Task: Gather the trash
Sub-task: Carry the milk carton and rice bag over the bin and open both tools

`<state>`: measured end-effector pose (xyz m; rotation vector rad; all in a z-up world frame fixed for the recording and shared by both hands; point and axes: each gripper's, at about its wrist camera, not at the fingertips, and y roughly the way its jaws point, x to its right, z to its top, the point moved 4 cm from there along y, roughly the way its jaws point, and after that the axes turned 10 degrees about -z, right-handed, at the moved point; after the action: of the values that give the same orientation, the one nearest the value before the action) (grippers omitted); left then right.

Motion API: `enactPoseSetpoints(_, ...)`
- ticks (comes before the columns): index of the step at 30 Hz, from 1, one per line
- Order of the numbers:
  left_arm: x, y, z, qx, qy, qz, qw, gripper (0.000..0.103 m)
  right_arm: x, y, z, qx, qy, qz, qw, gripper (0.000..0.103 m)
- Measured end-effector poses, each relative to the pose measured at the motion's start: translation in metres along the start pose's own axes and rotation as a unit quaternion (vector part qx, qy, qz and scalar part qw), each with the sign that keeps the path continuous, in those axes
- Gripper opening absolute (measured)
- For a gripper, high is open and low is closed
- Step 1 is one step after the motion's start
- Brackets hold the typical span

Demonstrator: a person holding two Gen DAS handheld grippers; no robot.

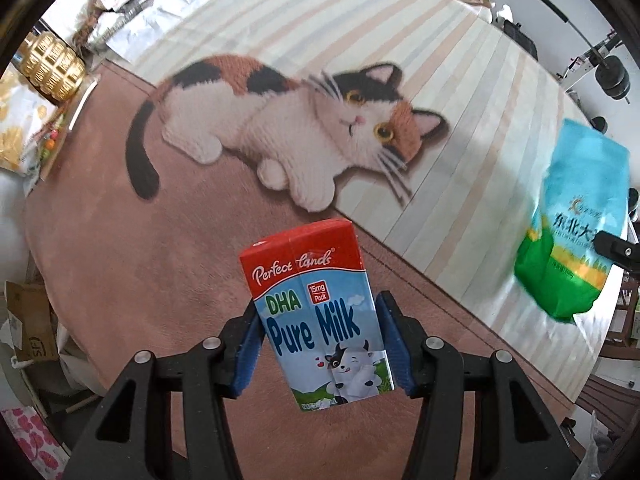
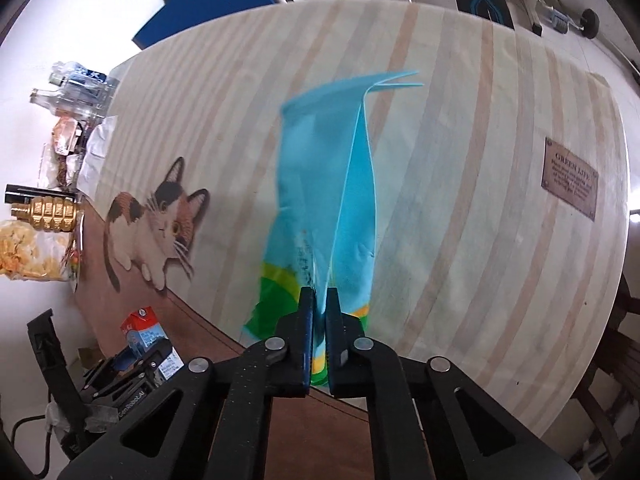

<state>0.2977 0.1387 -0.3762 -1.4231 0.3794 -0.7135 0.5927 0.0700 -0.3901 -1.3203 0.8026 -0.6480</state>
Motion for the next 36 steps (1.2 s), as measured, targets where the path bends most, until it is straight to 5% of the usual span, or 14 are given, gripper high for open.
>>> enactPoseSetpoints(8, 0.007, -0.048, -0.009, 0.047, 0.006, -0.009, 0.9988, 0.051, -0.012, -0.029, -0.022, 0.018, -0.025, 0.009, 0.999, 0.003)
enactPoseSetpoints(17, -0.041, -0.093, -0.037, 0.092, -0.008, -0.024, 0.9954, 0.051, -0.058, -0.066, -0.091, 0.031, -0.069, 0.038, 0.996, 0.003)
enactPoseSetpoints(22, -0.085, -0.123, -0.093, 0.108, -0.032, -0.04, 0.9928, 0.051, -0.095, -0.082, -0.151, 0.037, -0.097, 0.058, 0.993, 0.003)
enactPoseSetpoints(29, -0.184, -0.159, -0.212, 0.117, -0.09, -0.041, 0.9881, 0.051, -0.167, -0.078, -0.29, 0.014, -0.146, 0.09, 0.985, 0.003)
enactPoseSetpoints(36, -0.29, -0.109, -0.317, 0.06, -0.17, -0.03, 0.9832, 0.051, -0.229, -0.009, -0.419, -0.059, -0.2, 0.083, 0.975, 0.003)
